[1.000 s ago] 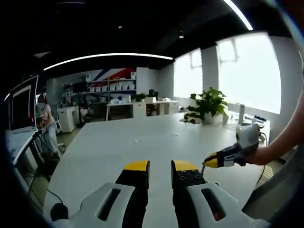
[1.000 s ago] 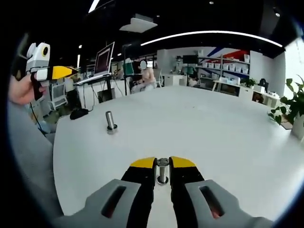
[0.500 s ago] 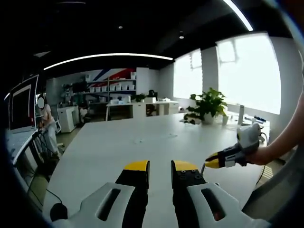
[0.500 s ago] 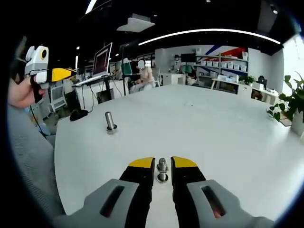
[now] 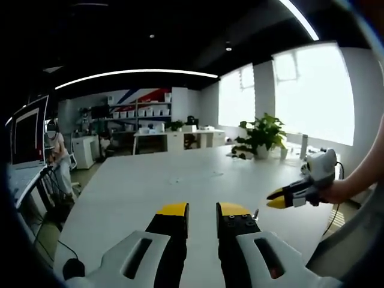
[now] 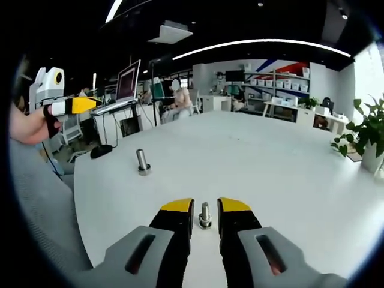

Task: Place the washer onto the threaded stud by aligning its center hole with the stud, sliding it down to the base, and recovering from edge contact or off-axis alignment until the washer reaches the visible bottom stop.

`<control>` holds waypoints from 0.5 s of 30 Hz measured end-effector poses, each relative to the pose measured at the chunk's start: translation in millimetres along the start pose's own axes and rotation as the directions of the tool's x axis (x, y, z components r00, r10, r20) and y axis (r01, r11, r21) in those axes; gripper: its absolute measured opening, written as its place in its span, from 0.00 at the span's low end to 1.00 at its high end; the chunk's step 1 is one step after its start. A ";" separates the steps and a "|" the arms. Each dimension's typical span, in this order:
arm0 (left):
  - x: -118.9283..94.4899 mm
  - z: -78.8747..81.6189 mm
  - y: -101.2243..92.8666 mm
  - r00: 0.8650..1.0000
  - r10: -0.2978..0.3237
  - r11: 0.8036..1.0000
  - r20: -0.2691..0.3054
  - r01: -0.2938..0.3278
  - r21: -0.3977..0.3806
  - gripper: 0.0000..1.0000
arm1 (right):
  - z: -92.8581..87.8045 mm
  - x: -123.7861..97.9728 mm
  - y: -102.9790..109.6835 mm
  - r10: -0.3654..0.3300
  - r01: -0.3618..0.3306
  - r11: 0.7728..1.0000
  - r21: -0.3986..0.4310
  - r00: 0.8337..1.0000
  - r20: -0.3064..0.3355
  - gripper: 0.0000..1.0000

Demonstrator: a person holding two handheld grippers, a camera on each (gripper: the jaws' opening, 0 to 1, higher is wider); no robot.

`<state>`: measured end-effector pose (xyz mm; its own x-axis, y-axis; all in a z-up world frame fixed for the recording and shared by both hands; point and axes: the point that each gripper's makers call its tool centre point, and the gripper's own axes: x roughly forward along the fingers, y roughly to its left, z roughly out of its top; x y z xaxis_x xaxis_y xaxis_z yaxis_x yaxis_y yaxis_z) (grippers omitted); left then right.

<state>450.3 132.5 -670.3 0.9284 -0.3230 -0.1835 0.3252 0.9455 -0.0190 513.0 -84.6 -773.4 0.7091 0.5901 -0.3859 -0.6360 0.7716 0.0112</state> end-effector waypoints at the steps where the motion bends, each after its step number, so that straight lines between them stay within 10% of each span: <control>1: 0.0 -0.1 -0.4 1.000 -0.001 1.000 0.000 0.001 0.000 0.16 | 1.5 -2.4 0.6 -0.003 0.003 1.000 0.004 1.000 0.004 0.18; 15: -1.2 7.6 -1.3 1.000 -0.004 1.000 0.025 0.004 0.017 0.16 | 10.0 -40.6 15.6 -0.005 0.005 1.000 -0.019 1.000 0.006 0.19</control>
<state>450.1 131.3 -662.5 0.9312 -0.3281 -0.1588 0.3318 0.9434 -0.0034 477.3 -94.1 -748.4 0.7143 0.5877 -0.3800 -0.6378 0.7701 -0.0079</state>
